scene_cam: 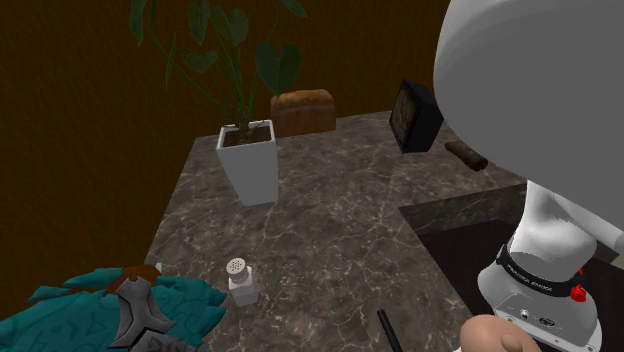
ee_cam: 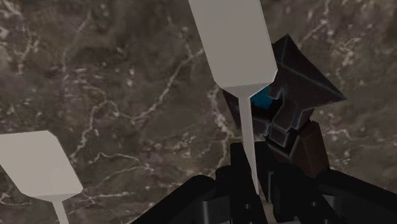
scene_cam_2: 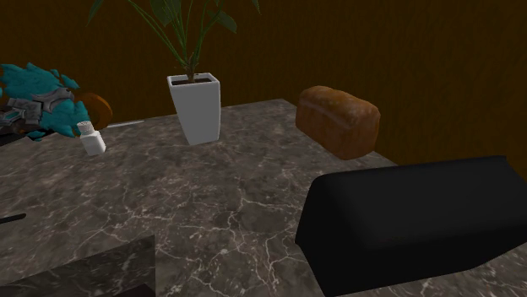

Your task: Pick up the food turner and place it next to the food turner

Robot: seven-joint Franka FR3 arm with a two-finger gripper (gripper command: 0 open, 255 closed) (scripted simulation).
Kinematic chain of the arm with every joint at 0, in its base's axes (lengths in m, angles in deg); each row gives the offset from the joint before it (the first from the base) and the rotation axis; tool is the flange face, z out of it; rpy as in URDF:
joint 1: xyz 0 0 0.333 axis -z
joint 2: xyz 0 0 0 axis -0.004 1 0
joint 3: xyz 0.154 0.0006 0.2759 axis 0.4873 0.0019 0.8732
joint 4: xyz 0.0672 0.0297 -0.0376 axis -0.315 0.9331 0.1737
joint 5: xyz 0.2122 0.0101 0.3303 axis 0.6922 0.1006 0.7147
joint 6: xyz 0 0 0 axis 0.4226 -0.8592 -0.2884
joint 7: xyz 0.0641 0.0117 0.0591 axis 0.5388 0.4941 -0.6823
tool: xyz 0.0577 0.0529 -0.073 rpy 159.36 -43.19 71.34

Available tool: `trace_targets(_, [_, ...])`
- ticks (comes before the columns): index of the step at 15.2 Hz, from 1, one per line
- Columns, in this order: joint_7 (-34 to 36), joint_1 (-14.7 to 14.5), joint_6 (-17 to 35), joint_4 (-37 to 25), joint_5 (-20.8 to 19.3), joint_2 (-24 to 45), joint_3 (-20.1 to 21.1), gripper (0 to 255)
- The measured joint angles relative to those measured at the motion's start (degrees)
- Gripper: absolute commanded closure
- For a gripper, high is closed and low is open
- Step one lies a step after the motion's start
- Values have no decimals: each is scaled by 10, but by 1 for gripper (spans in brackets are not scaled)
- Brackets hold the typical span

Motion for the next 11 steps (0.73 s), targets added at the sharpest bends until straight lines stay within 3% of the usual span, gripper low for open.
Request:
trace_targets(3, [1,4,8,7,1,-1,3,255])
trace_targets(4, [2,4,9,7,0,-2,3,0])
trace_targets(11, [-3,10,7,7,5,3,8,0])
